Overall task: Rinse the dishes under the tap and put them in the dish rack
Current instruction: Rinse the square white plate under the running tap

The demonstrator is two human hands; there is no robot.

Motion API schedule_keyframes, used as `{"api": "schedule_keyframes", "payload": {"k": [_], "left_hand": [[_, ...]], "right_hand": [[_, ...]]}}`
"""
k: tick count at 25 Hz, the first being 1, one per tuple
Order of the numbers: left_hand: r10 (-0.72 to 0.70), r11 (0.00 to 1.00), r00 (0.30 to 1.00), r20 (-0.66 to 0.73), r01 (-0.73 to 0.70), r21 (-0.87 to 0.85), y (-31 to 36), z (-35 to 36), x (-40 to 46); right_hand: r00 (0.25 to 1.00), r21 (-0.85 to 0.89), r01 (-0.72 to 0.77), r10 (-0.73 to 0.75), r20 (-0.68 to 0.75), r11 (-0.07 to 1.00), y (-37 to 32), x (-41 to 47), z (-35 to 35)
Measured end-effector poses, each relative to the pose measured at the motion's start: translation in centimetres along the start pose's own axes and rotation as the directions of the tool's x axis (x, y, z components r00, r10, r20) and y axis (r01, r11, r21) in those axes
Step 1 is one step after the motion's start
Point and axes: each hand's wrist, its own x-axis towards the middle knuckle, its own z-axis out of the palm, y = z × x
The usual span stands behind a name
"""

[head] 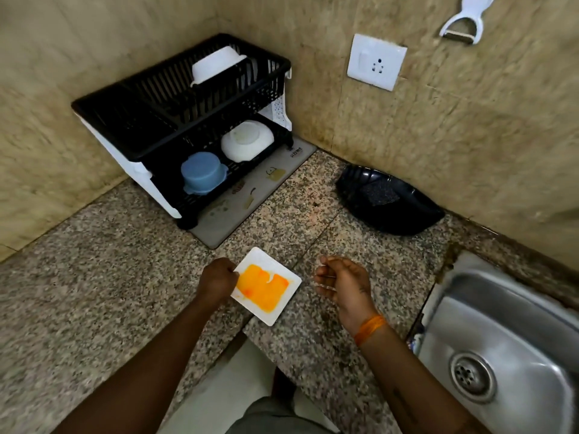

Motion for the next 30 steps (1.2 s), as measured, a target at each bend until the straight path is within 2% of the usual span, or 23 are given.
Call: {"api": "schedule_keyframes", "payload": {"k": [3, 6, 11, 13, 15, 19, 22, 24, 26, 29, 30], "left_hand": [[-0.032, 0.99, 0.999, 0.034, 0.036, -0.133, 1.7, 0.2, -1.4], [-0.006, 0.95, 0.996, 0.094, 0.035, -0.309, 5.2, 1.3, -4.4], [0.162, 0.706, 0.938, 0.308, 0.107, -0.7, 14.3, 6.0, -11.3], [0.279, 0.613, 0.881, 0.383, 0.143, -0.777, 18.0, 8.1, -13.7], [0.372, 0.57, 0.818, 0.44, 0.173, -0.803, 21.5, 10.1, -15.9], [0.478, 0.544, 0.71, 0.517, 0.222, -0.809, 28.3, 14.3, -20.5], [0.498, 0.552, 0.675, 0.544, 0.238, -0.799, 32.4, 16.2, -23.0], [0.514, 0.556, 0.655, 0.553, 0.236, -0.797, 34.8, 17.2, -24.2], [0.525, 0.57, 0.642, 0.559, 0.222, -0.791, 36.8, 17.8, -24.8], [0.514, 0.579, 0.644, 0.567, 0.227, -0.783, 39.1, 18.9, -25.0], [0.501, 0.58, 0.648, 0.574, 0.24, -0.778, 39.6, 19.2, -24.8]], "right_hand": [[0.999, 0.06, 0.005, -0.003, -0.044, 0.998, -0.1, -0.8, -2.4], [0.992, 0.107, 0.051, -0.038, -0.121, 0.993, -0.3, -2.0, -5.7], [0.929, 0.158, 0.253, -0.195, -0.314, 0.954, -1.8, -5.4, -15.6], [0.884, 0.156, 0.335, -0.253, -0.394, 0.929, -2.7, -6.9, -20.5], [0.826, 0.124, 0.387, -0.284, -0.486, 0.914, -4.0, -8.0, -25.4], [0.704, -0.032, 0.38, -0.312, -0.638, 0.924, -7.9, -8.8, -35.6], [0.493, -0.271, 0.368, -0.434, -0.754, 0.889, -11.9, -8.2, -40.9], [0.401, -0.38, 0.325, -0.49, -0.774, 0.866, -14.7, -7.9, -43.1], [0.367, -0.466, 0.281, -0.543, -0.755, 0.839, -16.9, -7.3, -44.1], [0.269, -0.687, 0.148, -0.697, -0.665, 0.712, -18.9, -6.0, -44.3], [0.26, -0.711, 0.126, -0.714, -0.65, 0.692, -19.2, -5.9, -44.1]]}}
